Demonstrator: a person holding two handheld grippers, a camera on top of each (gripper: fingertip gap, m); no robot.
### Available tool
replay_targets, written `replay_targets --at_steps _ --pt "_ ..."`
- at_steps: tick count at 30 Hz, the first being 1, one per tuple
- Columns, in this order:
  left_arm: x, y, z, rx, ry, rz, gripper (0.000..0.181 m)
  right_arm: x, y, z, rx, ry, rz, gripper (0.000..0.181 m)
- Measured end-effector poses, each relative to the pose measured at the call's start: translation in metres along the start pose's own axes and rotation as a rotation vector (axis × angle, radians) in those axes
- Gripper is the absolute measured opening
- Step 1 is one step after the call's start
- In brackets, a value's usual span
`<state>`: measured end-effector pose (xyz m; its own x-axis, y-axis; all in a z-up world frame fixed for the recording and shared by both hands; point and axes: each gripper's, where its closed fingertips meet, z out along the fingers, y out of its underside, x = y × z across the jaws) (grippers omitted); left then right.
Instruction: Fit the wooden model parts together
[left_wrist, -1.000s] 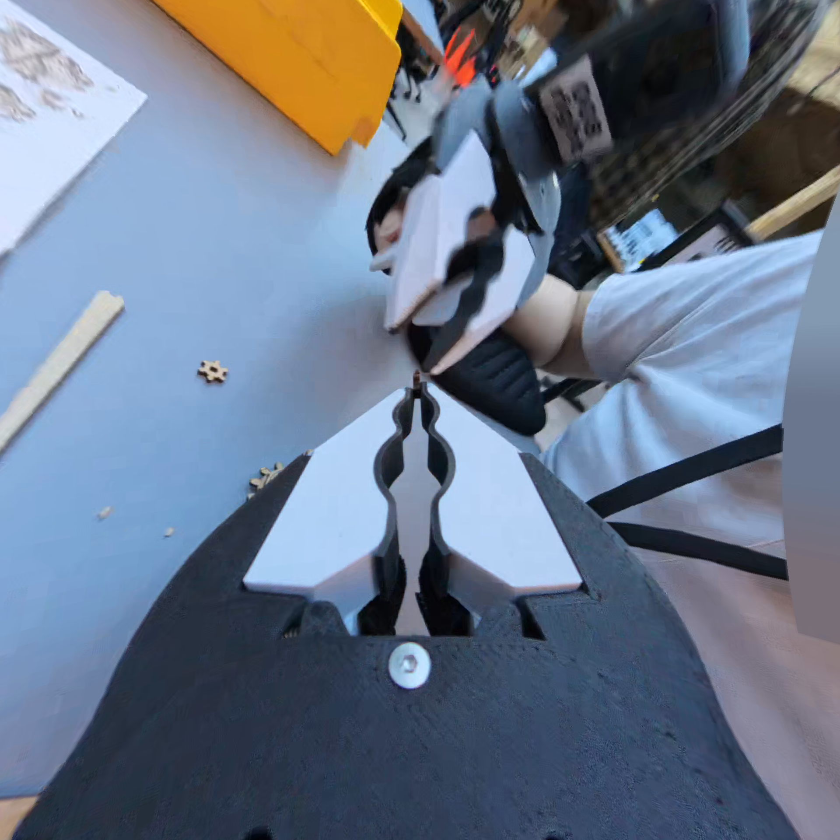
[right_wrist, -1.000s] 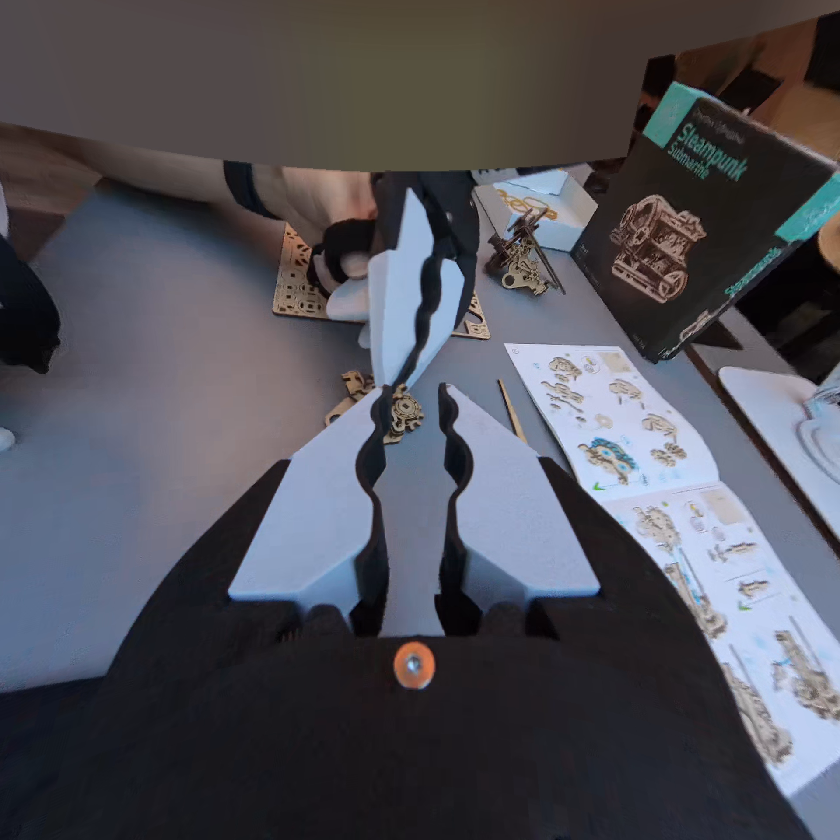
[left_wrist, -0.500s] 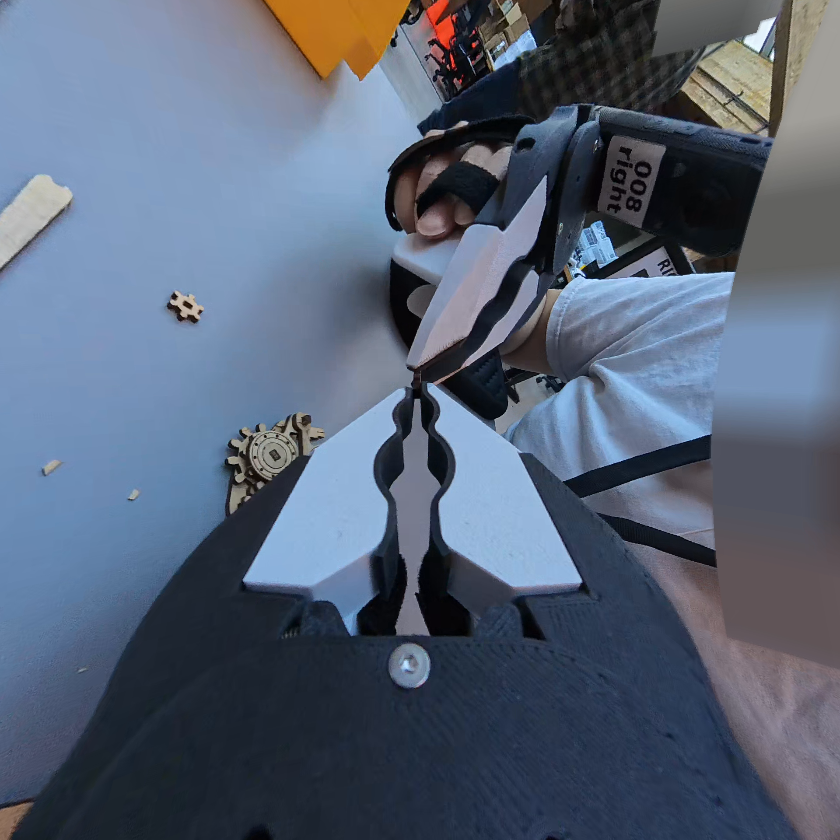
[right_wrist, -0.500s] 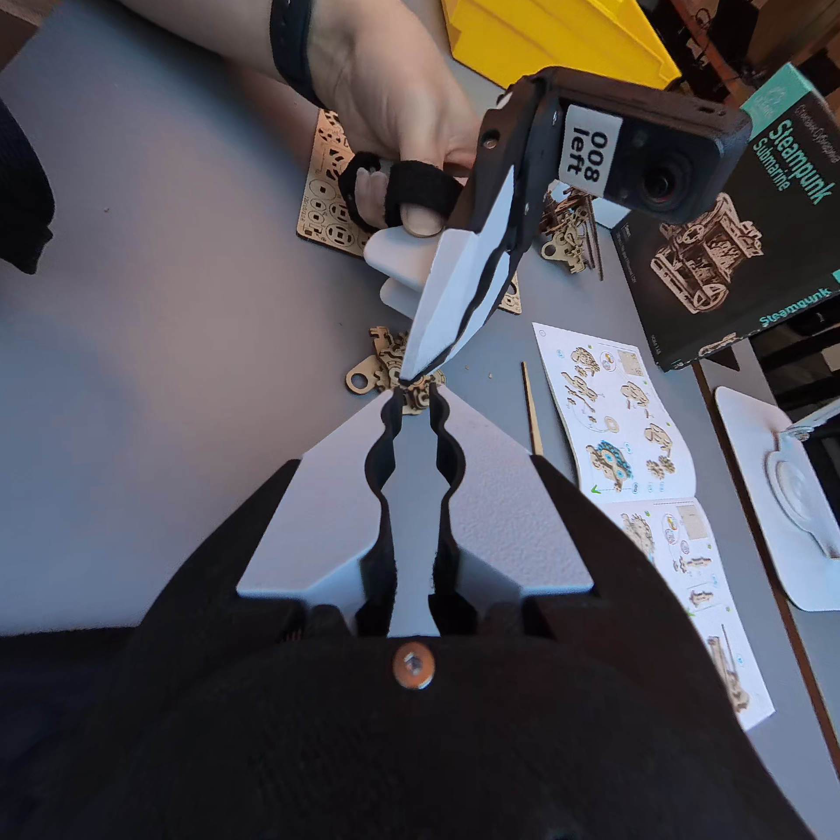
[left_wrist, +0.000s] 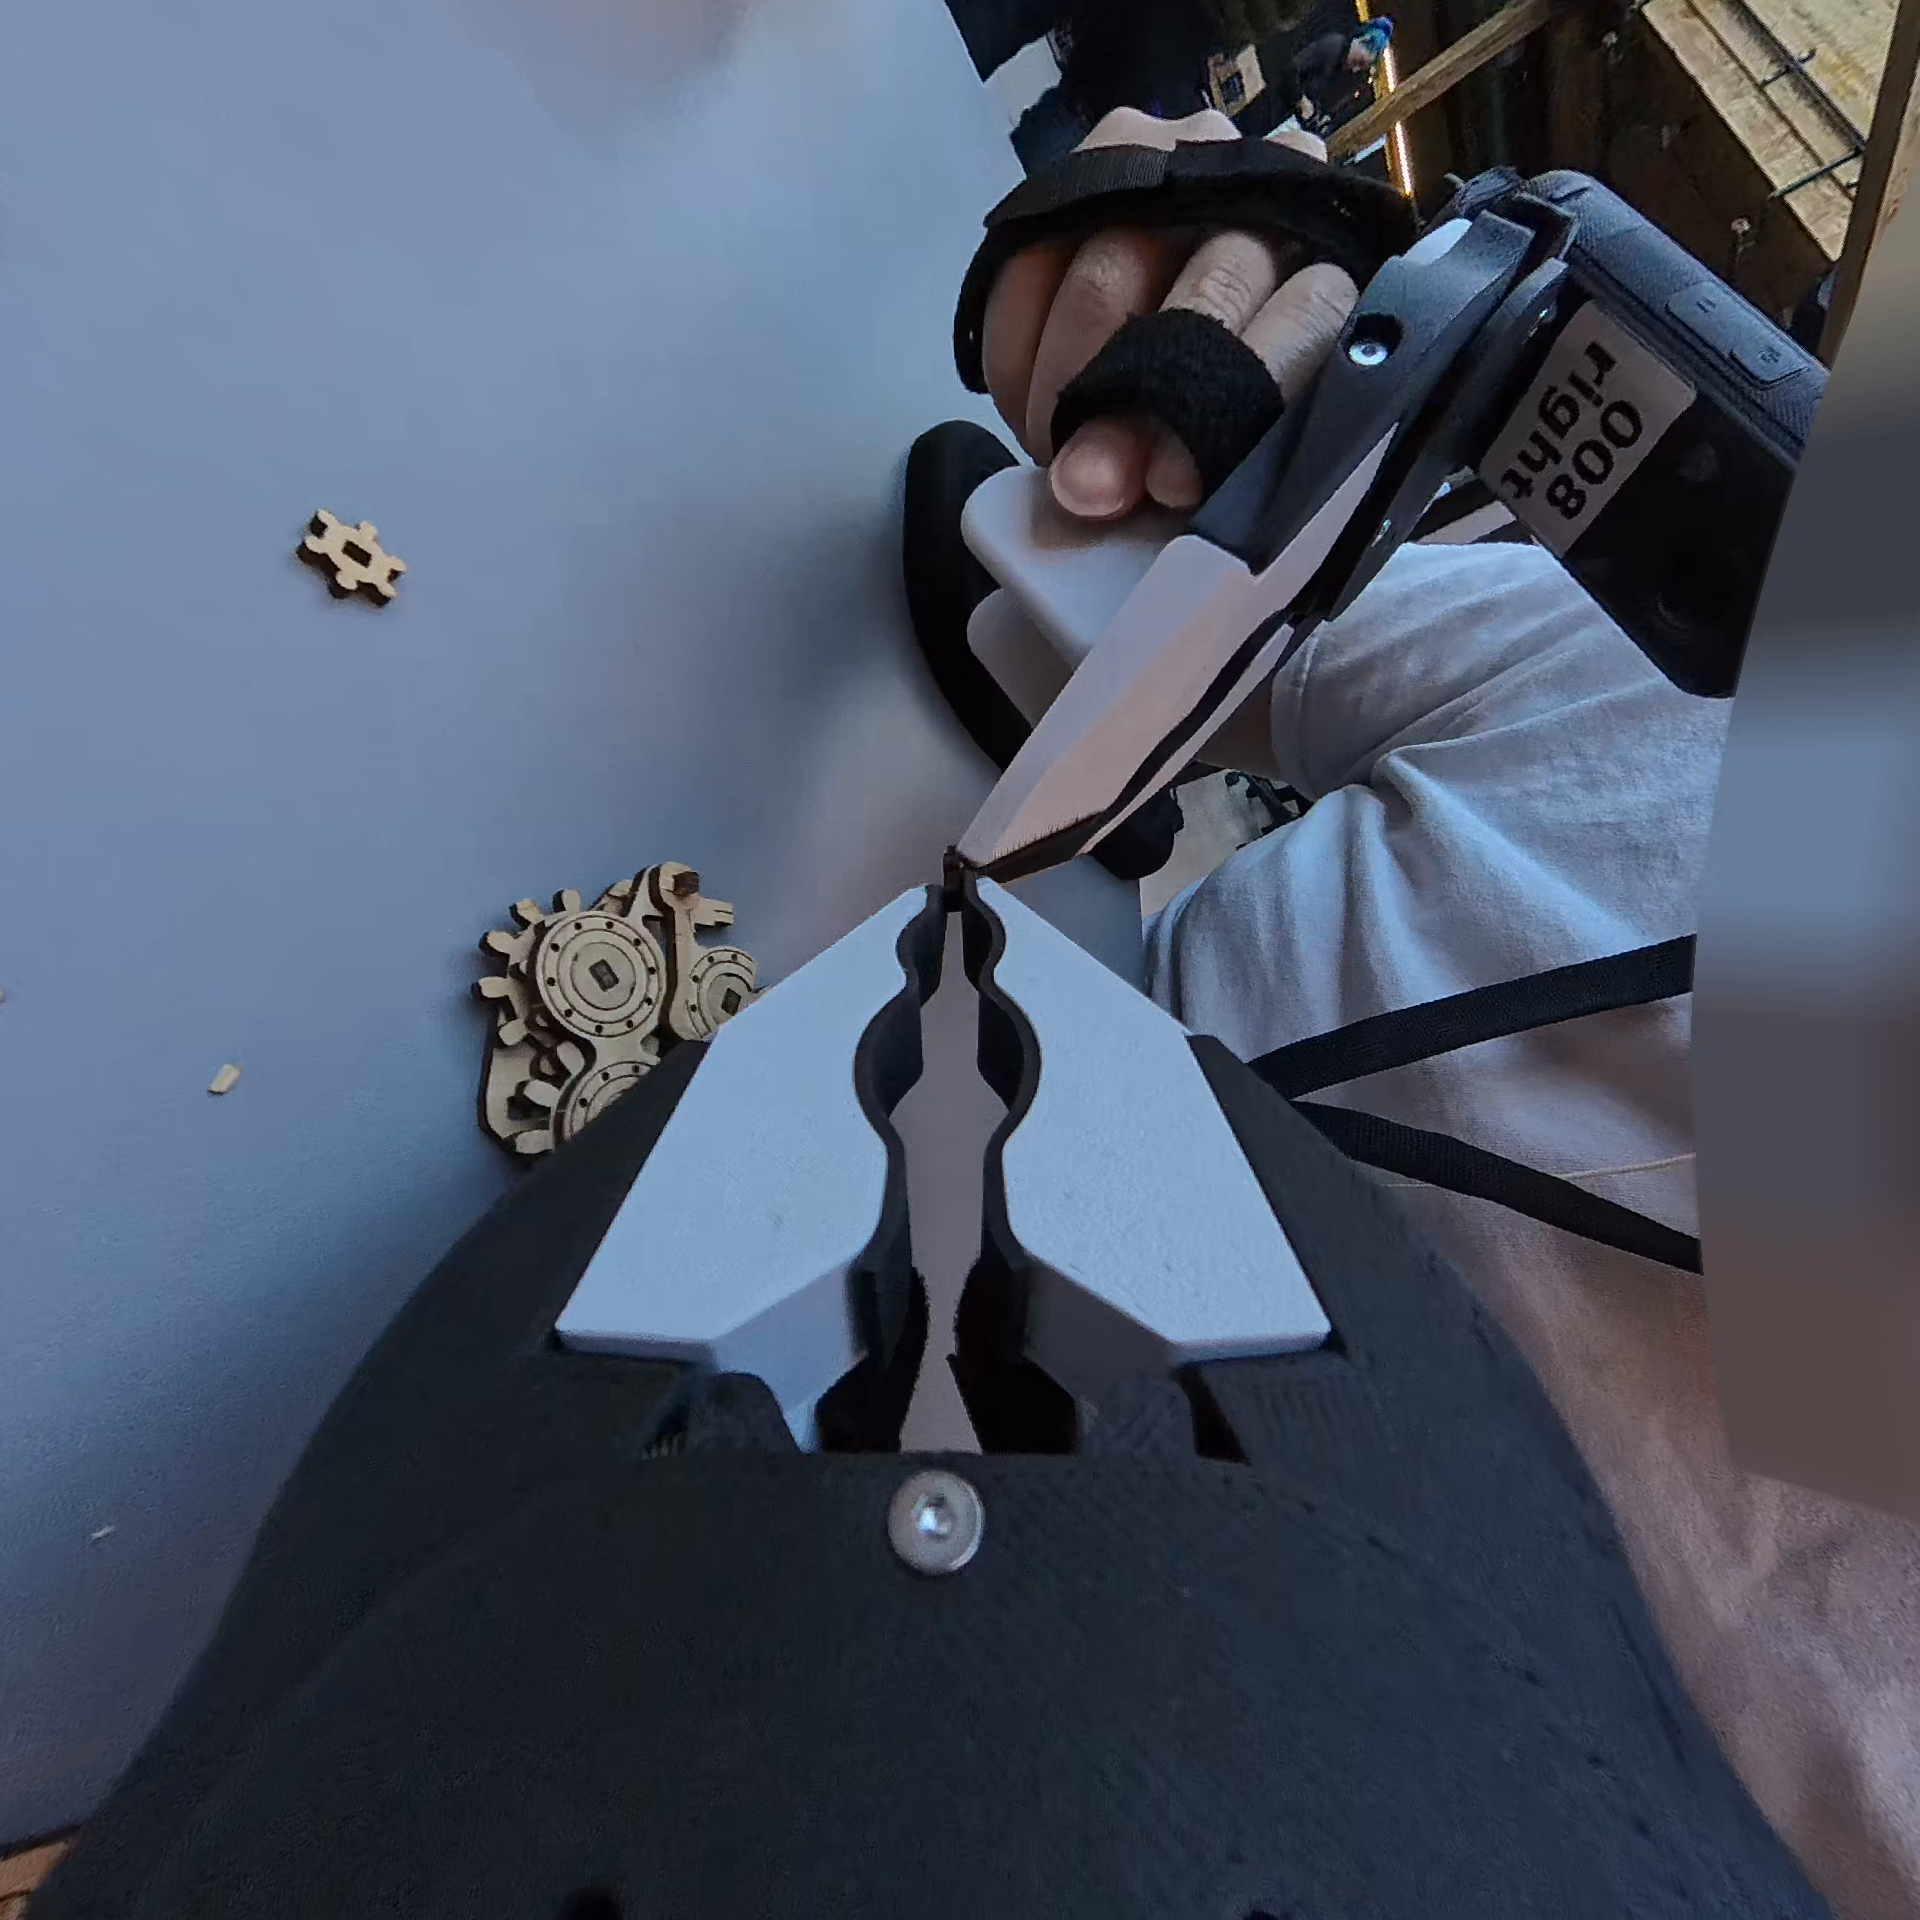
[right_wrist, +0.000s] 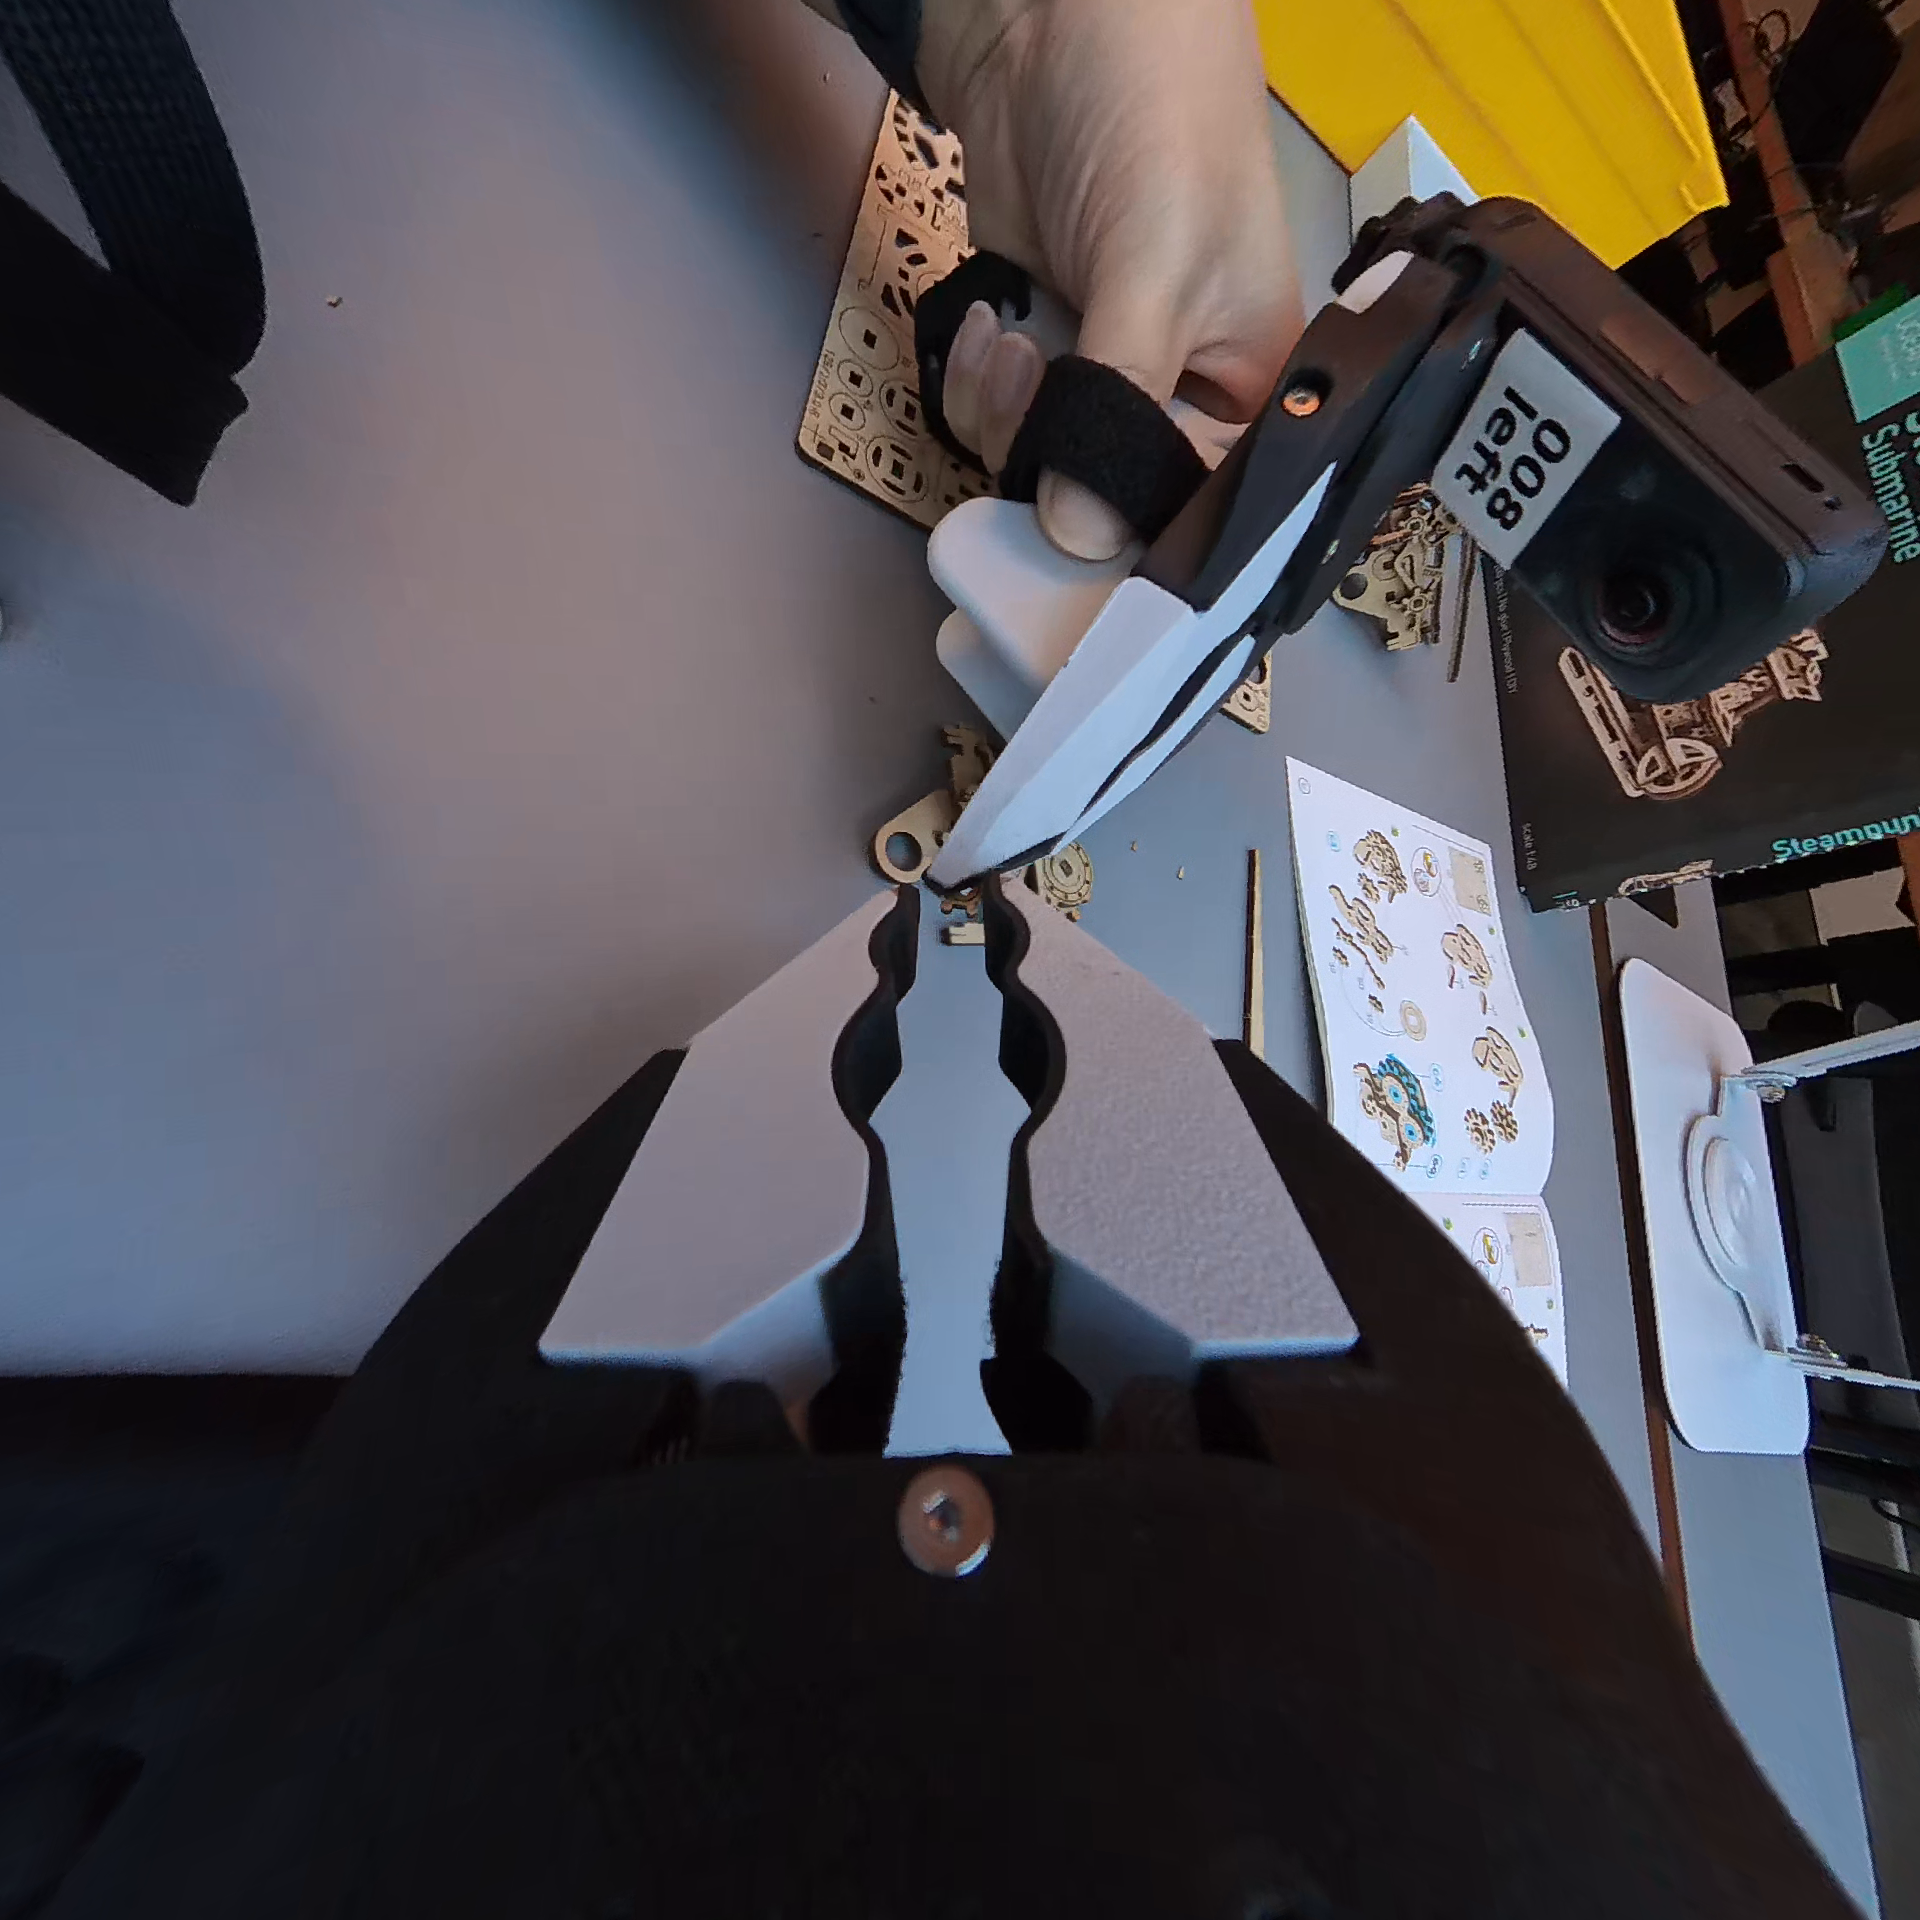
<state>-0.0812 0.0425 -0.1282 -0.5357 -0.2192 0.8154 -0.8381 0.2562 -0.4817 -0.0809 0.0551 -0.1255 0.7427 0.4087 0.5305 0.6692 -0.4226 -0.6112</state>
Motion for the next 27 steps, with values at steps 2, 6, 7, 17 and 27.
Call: replay_targets --at_steps 2,6,7,17,27 --pt "0.001 0.002 0.000 -0.012 -0.001 -0.001 0.001 -0.001 0.000 0.000 -0.017 -0.001 -0.017 0.011" --pt "0.001 0.004 0.000 -0.028 -0.009 -0.004 0.000 -0.002 0.000 0.002 -0.042 0.004 -0.040 0.011" --pt "0.000 0.004 0.000 -0.032 -0.018 -0.005 0.000 -0.002 0.000 0.004 -0.052 0.004 -0.040 0.011" --pt "0.000 0.000 -0.003 -0.004 -0.014 -0.042 0.000 0.006 0.002 0.007 -0.083 0.041 -0.003 0.009" --pt "-0.014 -0.019 -0.045 0.095 -0.120 0.004 0.013 0.026 0.025 0.022 -0.132 -0.061 0.272 0.009"
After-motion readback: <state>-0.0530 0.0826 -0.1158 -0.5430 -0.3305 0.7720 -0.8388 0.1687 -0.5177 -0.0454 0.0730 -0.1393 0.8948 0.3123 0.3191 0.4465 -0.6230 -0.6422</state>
